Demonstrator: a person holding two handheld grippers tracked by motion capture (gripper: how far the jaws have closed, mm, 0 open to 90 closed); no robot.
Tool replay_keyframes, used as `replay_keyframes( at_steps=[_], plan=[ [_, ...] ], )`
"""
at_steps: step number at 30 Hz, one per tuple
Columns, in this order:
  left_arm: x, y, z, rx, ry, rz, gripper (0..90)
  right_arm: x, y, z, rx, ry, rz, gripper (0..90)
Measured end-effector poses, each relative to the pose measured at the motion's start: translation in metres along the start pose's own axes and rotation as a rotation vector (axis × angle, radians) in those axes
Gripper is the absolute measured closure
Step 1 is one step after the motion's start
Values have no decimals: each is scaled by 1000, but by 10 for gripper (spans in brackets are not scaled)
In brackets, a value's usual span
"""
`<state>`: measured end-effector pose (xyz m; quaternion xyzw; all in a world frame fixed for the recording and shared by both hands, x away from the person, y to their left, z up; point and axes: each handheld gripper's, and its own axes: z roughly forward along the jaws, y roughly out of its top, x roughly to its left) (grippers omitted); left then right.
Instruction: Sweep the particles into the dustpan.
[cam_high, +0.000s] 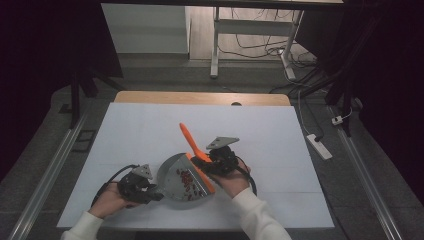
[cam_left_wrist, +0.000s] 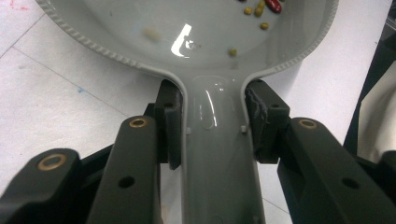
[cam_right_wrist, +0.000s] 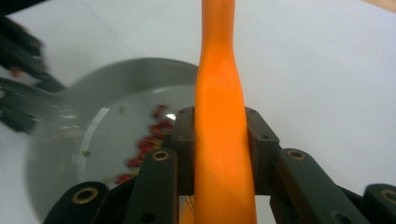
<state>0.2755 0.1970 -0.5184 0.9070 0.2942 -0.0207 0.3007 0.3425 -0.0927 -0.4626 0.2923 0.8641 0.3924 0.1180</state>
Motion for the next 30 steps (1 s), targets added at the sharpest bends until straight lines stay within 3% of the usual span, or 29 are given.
replay_keyframes(
  at_steps=[5,10,14,16,19,21,24,28,30],
  plan=[
    [0,0,0,-2,5,-1,619,-21,-10,-10,14,-80,26,702],
    [-1,0,1,3,7,3,619,-39,-15,3,69,-129,39,702],
    [-1,0,1,-1,12,2,620,-36,-13,21,87,-79,52,702],
    [-2,1,2,-5,16,-2,620,-27,-12,25,80,-43,53,702],
    [-3,0,3,-9,15,-5,619,-13,-11,28,79,-16,18,700],
    [-3,0,3,-10,14,-6,619,-5,-11,28,70,-10,7,701],
    [-3,0,3,-12,19,-10,620,0,-13,25,40,45,33,702],
    [-3,0,3,-18,25,-10,620,-3,-13,18,6,77,39,702],
    [-3,0,3,-22,26,-12,620,-8,-13,11,-19,69,53,702]
  ],
)
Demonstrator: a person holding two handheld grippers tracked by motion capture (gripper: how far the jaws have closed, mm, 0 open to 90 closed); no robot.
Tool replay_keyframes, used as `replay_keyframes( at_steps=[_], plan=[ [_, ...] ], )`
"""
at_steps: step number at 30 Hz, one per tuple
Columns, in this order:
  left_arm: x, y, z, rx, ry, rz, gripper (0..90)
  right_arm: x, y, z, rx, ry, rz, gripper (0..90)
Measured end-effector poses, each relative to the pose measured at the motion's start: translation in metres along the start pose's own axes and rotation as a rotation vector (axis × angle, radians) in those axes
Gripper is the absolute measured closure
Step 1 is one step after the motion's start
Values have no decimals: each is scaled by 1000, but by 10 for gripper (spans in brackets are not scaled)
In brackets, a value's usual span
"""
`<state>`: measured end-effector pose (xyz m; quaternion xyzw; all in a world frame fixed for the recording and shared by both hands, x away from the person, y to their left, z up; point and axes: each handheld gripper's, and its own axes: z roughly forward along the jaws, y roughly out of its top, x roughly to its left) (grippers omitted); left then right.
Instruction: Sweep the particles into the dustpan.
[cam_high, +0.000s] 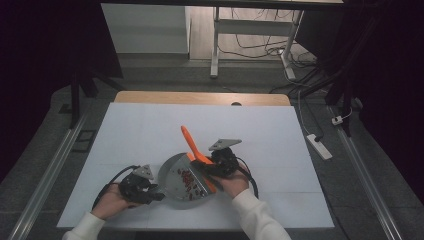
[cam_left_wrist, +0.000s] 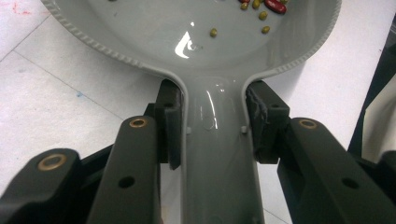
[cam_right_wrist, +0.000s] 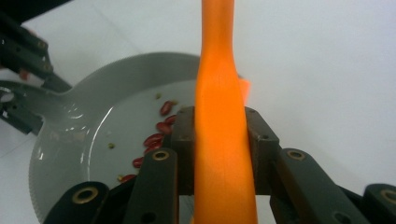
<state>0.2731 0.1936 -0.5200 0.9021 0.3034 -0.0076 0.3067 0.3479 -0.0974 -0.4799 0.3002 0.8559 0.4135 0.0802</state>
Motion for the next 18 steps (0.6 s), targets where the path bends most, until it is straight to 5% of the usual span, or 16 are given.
replay_keyframes(
  at_steps=[9,18],
  plan=[
    [0,0,-1,-7,12,1,620,-21,-8,-41,-79,-70,36,702],
    [1,-1,-5,-41,23,-17,620,-28,-16,-50,-78,-86,6,702]
  ],
)
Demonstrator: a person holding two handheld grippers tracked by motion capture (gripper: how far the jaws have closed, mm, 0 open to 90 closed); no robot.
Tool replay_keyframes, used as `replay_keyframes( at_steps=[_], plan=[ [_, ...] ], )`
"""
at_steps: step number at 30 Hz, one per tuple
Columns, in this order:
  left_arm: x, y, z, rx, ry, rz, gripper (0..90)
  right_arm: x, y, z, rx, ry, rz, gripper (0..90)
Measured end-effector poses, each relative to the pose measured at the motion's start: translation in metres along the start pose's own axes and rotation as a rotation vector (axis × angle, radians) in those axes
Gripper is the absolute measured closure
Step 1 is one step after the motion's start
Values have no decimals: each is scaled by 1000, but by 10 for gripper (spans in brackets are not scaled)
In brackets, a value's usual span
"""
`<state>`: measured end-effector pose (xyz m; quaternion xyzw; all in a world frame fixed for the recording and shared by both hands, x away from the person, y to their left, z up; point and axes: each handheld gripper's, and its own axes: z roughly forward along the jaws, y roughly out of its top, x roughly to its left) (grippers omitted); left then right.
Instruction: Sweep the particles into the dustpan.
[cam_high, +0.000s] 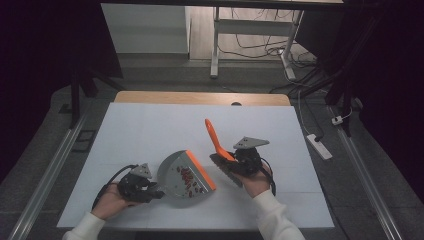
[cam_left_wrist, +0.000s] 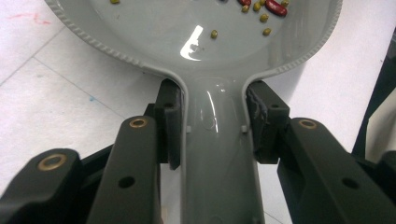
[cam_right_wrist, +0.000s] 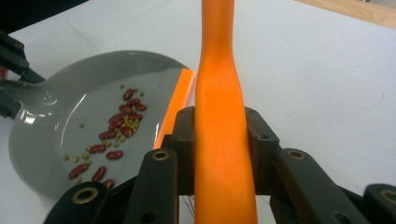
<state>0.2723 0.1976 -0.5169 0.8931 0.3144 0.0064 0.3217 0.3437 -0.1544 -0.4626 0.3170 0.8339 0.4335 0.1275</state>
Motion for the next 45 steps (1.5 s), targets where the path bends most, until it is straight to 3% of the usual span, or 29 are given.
replay_keyframes(
  at_steps=[11,27,34,45],
  plan=[
    [1,-2,-8,-58,26,-41,619,-5,-4,-18,-27,-10,-48,702],
    [0,-6,-18,-157,98,-211,619,-17,-14,-36,-43,6,-48,702],
    [-4,-5,-17,-176,144,-258,619,-24,-20,-43,-34,18,-72,702],
    [-10,-5,-17,-201,193,-310,619,-34,-35,-61,-33,45,-60,702]
  ],
)
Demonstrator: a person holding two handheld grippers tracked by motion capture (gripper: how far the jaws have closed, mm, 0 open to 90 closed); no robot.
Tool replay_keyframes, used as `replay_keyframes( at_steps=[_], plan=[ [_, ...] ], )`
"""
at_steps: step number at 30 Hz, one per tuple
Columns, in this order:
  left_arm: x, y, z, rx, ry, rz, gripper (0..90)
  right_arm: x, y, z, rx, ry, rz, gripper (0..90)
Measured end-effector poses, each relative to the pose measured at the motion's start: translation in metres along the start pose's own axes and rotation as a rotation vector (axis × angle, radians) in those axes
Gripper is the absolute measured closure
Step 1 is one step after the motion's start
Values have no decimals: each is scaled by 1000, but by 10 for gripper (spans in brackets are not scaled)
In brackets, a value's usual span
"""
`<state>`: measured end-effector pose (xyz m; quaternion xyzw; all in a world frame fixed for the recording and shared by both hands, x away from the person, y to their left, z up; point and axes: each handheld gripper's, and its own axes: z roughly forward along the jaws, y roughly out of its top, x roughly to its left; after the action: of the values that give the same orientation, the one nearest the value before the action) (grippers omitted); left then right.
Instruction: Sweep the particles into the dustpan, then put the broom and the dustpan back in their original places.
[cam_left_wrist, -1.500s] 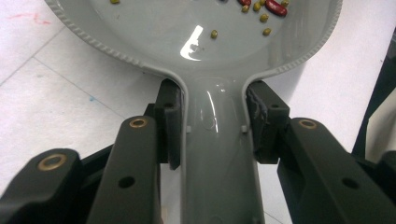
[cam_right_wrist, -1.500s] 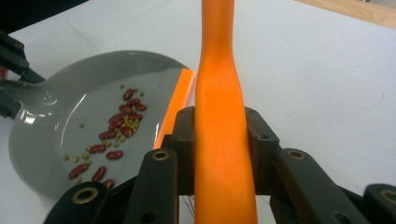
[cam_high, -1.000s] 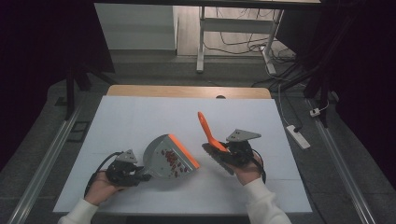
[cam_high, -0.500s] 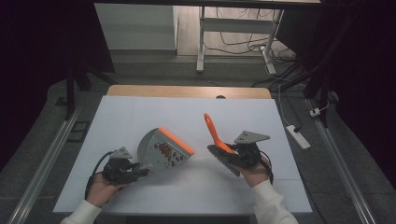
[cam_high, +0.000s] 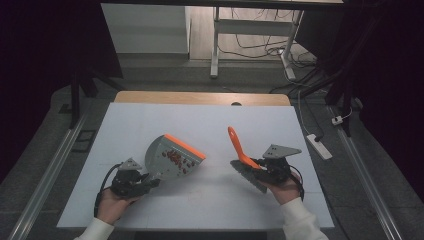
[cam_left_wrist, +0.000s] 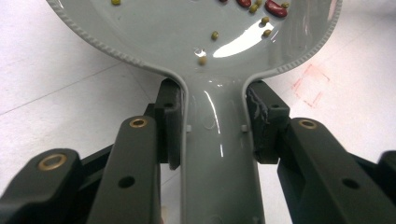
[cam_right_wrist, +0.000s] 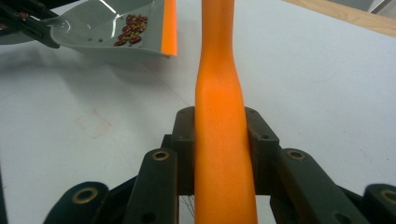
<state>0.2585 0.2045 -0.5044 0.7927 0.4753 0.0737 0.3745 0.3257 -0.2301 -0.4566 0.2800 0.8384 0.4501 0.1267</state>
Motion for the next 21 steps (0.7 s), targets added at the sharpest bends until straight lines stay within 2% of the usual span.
replay_keyframes(
  at_steps=[12,21],
  plan=[
    [-5,1,-2,-20,29,-29,619,-6,-5,-10,-7,5,37,702],
    [-5,-2,-4,-37,60,-74,619,-9,-7,-12,-8,27,79,701]
  ],
)
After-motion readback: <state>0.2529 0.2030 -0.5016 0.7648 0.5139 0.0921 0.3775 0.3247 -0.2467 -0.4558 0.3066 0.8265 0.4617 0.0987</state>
